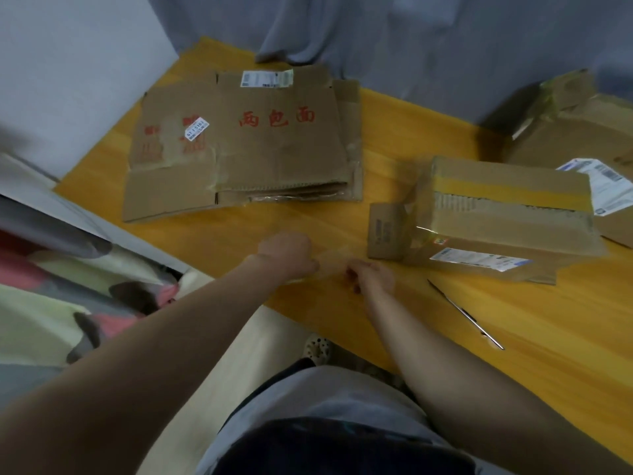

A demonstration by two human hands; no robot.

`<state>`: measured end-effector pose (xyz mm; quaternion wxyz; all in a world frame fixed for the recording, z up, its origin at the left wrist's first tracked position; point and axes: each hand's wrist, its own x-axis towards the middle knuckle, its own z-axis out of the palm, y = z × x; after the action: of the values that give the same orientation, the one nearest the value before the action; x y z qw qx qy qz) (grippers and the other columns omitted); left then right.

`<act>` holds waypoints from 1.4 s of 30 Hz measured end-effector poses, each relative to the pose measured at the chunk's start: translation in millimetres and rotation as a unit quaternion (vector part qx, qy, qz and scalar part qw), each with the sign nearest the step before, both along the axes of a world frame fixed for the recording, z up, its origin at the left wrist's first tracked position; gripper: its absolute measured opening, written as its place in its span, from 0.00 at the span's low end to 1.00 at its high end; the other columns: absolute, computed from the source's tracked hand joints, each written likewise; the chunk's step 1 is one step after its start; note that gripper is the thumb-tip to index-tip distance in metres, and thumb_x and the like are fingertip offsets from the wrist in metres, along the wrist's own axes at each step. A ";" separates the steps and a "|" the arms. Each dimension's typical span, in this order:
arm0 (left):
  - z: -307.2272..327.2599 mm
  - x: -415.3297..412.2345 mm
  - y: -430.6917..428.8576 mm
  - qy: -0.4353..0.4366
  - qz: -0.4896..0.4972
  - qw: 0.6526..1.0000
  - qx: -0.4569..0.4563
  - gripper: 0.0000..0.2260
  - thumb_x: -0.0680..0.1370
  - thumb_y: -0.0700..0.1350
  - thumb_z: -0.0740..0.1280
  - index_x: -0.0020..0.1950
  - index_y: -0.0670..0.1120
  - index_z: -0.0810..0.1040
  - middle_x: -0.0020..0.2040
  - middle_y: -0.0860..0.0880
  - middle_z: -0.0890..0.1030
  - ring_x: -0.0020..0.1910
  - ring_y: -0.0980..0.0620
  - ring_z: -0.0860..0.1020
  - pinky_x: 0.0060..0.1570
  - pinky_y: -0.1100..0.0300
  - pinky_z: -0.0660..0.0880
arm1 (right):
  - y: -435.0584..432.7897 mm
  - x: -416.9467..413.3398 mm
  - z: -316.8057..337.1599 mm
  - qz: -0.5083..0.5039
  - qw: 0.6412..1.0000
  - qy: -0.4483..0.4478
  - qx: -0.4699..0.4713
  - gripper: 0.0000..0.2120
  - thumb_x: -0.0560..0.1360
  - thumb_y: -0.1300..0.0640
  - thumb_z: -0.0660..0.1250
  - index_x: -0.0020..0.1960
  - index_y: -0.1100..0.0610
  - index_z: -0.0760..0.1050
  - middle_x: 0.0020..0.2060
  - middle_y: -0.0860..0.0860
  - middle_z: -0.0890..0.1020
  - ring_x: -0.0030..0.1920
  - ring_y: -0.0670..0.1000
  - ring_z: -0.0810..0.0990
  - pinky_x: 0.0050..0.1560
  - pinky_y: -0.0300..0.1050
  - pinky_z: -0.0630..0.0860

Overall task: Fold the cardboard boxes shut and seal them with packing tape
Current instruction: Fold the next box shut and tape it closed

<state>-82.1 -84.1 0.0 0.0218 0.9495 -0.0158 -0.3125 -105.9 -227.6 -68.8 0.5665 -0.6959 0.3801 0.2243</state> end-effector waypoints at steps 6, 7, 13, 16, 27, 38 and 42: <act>-7.8 21.8 -28.9 0.043 -0.056 0.997 0.014 0.14 0.77 0.51 0.64 0.58 0.45 0.76 0.51 0.48 0.77 0.53 0.46 0.76 0.47 0.55 0.71 | -2.9 2.1 -16.6 0.019 0.996 0.028 -0.077 0.14 0.71 0.48 0.72 0.31 0.54 0.77 0.32 0.54 0.79 0.35 0.53 0.77 0.37 0.42 0.69; -9.8 24.0 -33.4 0.043 -0.067 0.997 0.019 0.14 0.78 0.50 0.64 0.59 0.45 0.76 0.56 0.47 0.77 0.57 0.45 0.76 0.48 0.55 0.71 | -3.6 4.6 -19.0 0.038 0.995 0.030 -0.092 0.13 0.72 0.47 0.71 0.33 0.52 0.77 0.34 0.53 0.80 0.37 0.53 0.78 0.36 0.41 0.68; -19.0 37.6 -43.4 0.094 -0.054 0.994 -0.015 0.15 0.75 0.59 0.65 0.45 0.47 0.76 0.55 0.47 0.79 0.50 0.47 0.76 0.46 0.56 0.71 | -10.1 15.3 -22.1 0.240 0.932 0.079 -0.259 0.18 0.74 0.40 0.64 0.51 0.53 0.80 0.51 0.54 0.81 0.54 0.57 0.79 0.47 0.46 0.74; -16.1 46.3 -42.5 0.138 -0.034 0.989 -0.043 0.15 0.72 0.58 0.68 0.48 0.47 0.74 0.53 0.48 0.77 0.48 0.47 0.73 0.45 0.57 0.70 | -24.1 27.4 -8.5 0.342 0.883 0.104 -0.304 0.27 0.73 0.35 0.62 0.59 0.56 0.76 0.57 0.54 0.79 0.59 0.56 0.77 0.50 0.46 0.71; 15.6 68.2 -65.5 -0.029 0.014 0.984 -0.176 0.14 0.79 0.45 0.57 0.59 0.43 0.78 0.57 0.44 0.78 0.54 0.45 0.76 0.52 0.54 0.74 | -53.8 6.7 57.1 0.370 0.883 -0.157 -0.244 0.24 0.75 0.45 0.64 0.24 0.52 0.63 0.23 0.46 0.66 0.27 0.46 0.66 0.28 0.42 0.61; 49.1 79.2 -154.2 -0.208 -0.211 0.924 -0.242 0.22 0.83 0.43 0.54 0.77 0.42 0.55 0.78 0.46 0.56 0.77 0.50 0.53 0.74 0.57 0.44 | -170.8 47.0 78.1 0.266 0.795 -0.281 -0.467 0.23 0.81 0.50 0.51 0.72 0.57 0.67 0.71 0.56 0.68 0.71 0.57 0.64 0.71 0.52 0.59; 40.4 98.2 -175.0 -0.157 -0.250 0.950 -0.103 0.21 0.83 0.44 0.56 0.74 0.40 0.59 0.74 0.42 0.63 0.73 0.46 0.60 0.73 0.52 0.50 | -167.6 32.2 50.6 0.293 0.761 -0.281 -0.506 0.29 0.79 0.47 0.42 0.73 0.59 0.65 0.73 0.57 0.65 0.74 0.56 0.62 0.73 0.52 0.54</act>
<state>16.1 -259.1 40.4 0.0381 0.9447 -0.2884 -0.1516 -73.7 -395.2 -18.1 0.1198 -0.9907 0.0395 -0.0510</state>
